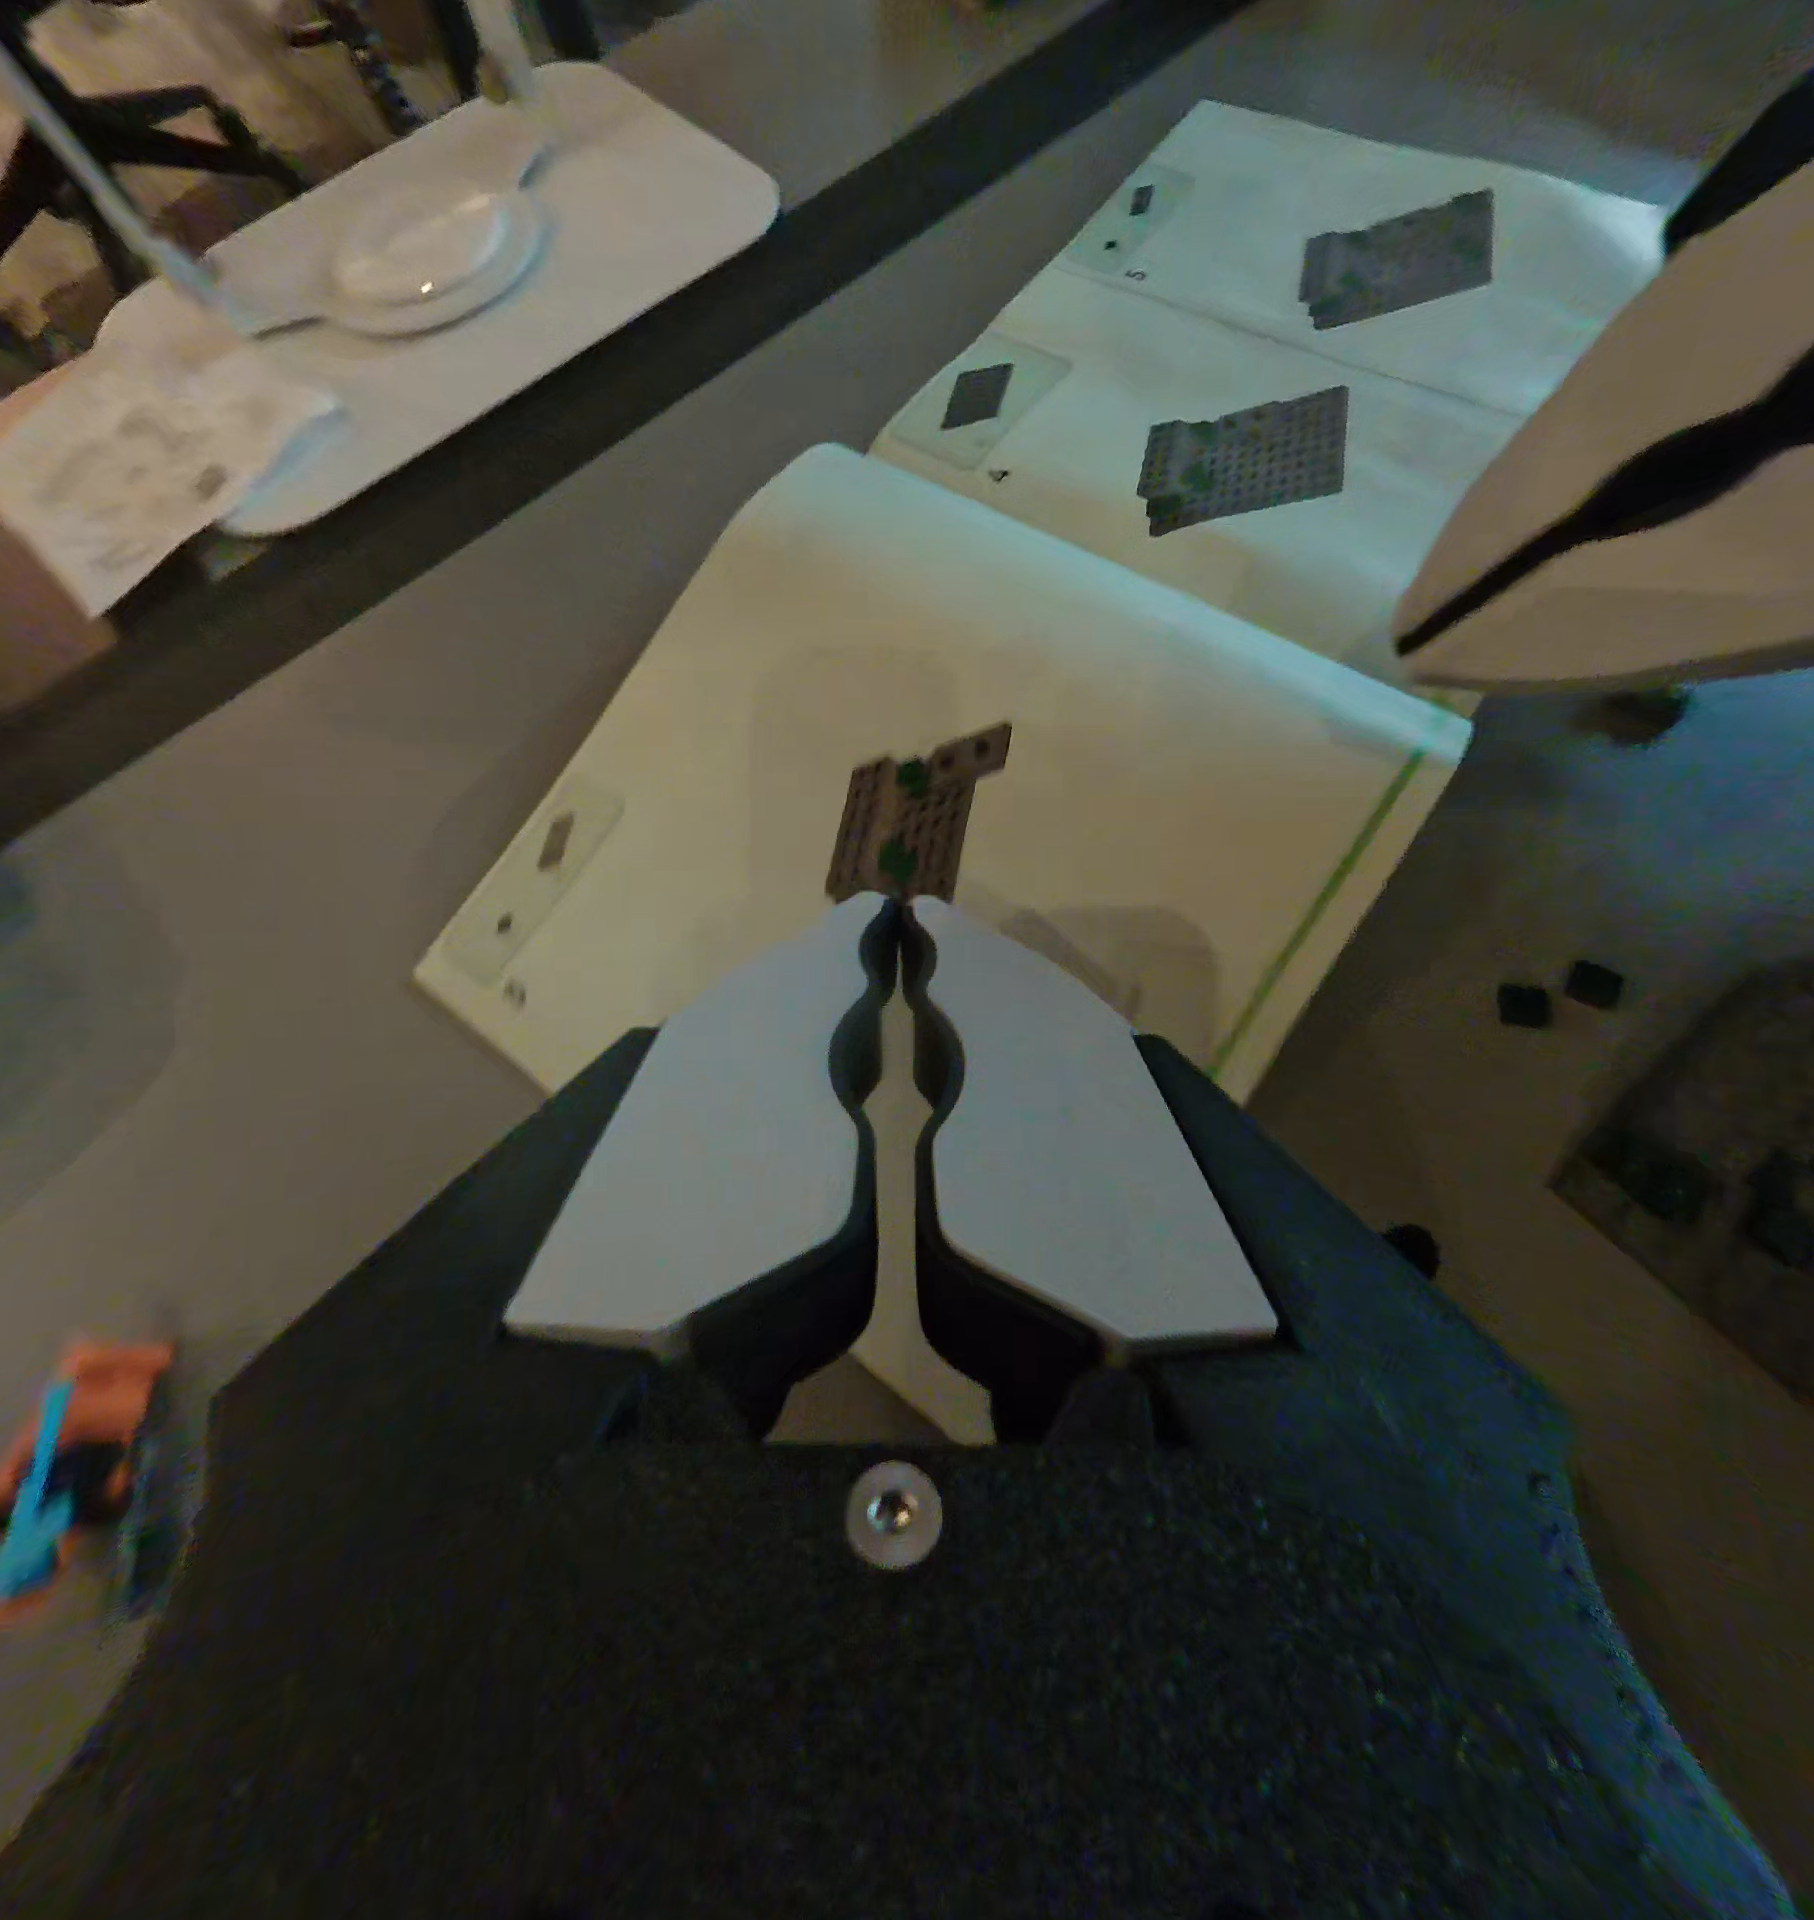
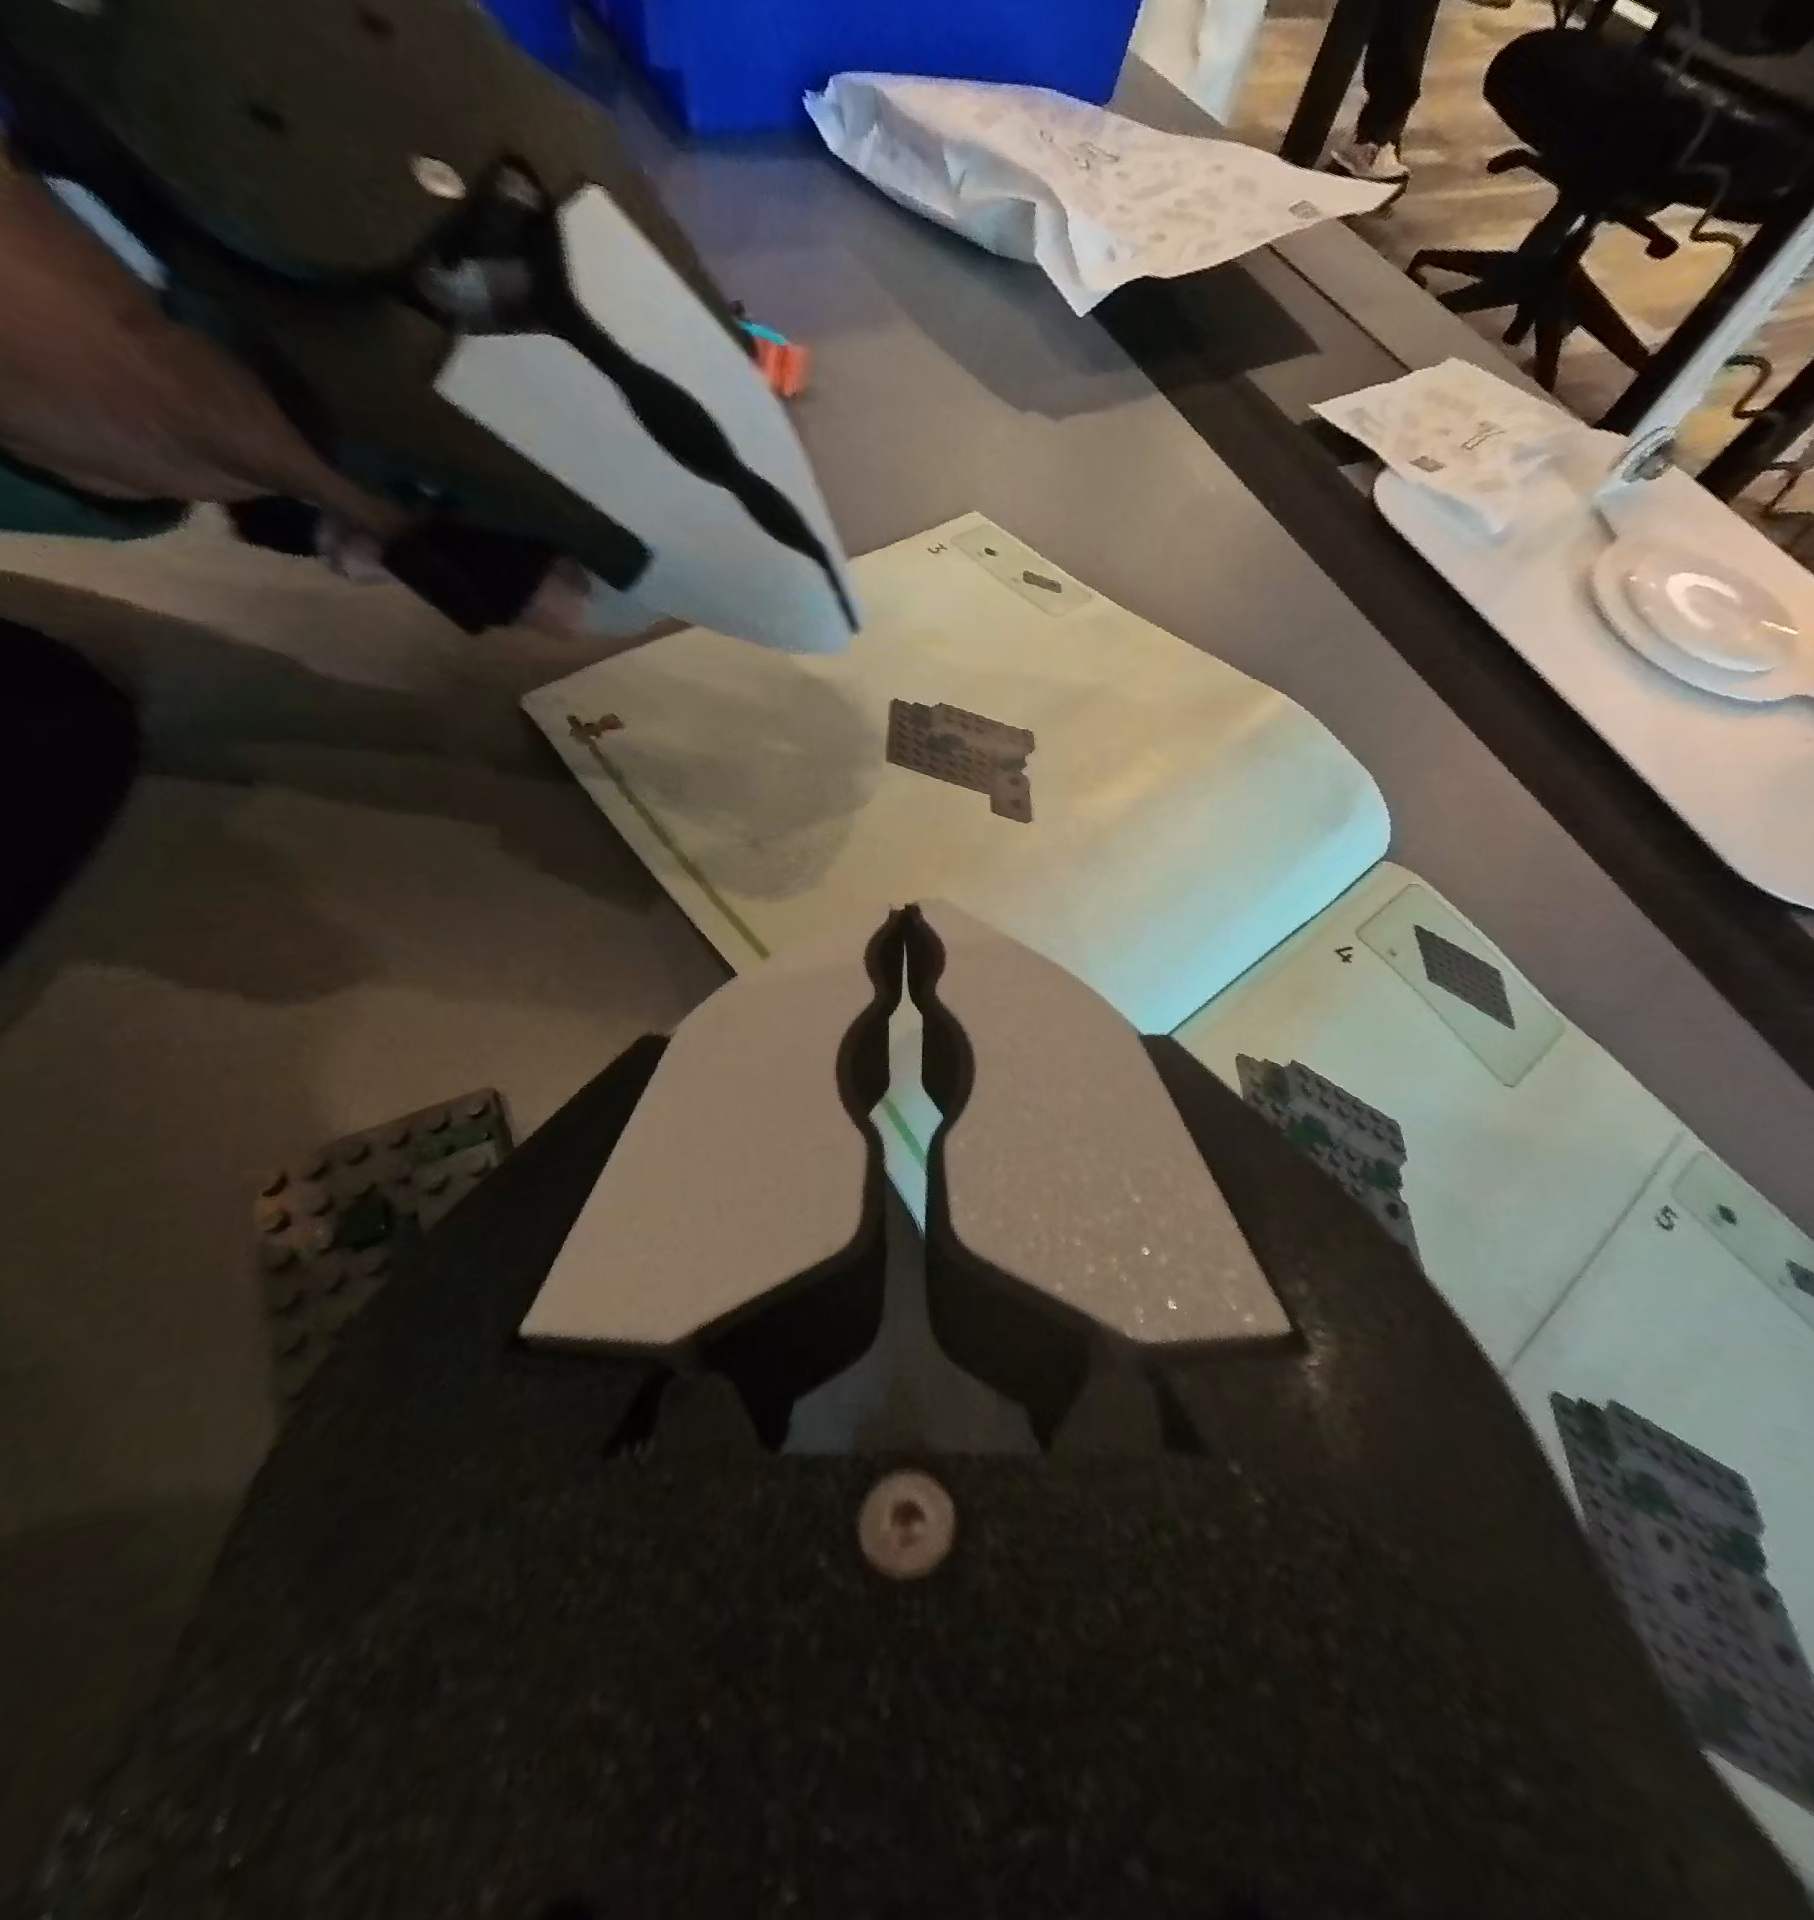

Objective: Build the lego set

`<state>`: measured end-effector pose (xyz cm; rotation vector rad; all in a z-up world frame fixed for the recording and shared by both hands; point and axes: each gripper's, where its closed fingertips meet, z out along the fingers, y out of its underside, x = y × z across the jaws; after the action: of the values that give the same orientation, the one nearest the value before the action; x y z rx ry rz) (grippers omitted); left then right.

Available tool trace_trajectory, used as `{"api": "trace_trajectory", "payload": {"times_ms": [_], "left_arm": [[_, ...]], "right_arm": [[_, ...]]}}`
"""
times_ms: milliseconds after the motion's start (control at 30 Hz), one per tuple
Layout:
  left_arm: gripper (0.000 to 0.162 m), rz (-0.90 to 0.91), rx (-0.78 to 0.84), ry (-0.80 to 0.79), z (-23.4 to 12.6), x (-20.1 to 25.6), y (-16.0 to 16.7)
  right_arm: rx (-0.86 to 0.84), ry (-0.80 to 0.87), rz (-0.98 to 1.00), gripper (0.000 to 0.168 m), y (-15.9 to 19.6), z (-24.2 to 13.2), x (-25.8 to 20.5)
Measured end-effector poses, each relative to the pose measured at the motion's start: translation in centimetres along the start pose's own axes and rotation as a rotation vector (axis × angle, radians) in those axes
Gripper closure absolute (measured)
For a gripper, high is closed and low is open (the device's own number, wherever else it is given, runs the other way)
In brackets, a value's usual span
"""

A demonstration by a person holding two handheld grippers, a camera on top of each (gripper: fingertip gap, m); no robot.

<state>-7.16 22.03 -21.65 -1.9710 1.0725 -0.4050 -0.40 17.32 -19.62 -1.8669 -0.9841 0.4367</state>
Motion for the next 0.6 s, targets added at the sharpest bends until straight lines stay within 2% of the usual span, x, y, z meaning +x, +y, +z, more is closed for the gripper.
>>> {"api": "trace_trajectory", "payload": {"times_ms": [267, 600], "left_arm": [[0.162, 0.009, -0.078, 0.066, 3.3, -0.4, -0.4], [0.162, -0.002, -0.121, 0.078, 3.8, -0.2, 0.9]], "right_arm": [[0.009, 0.015, 0.006, 0.168, 0.4, -0.8, 0.7], [0.011, 0.003, 0.029, 0.167, 0.8, -0.7, 0.9]]}}
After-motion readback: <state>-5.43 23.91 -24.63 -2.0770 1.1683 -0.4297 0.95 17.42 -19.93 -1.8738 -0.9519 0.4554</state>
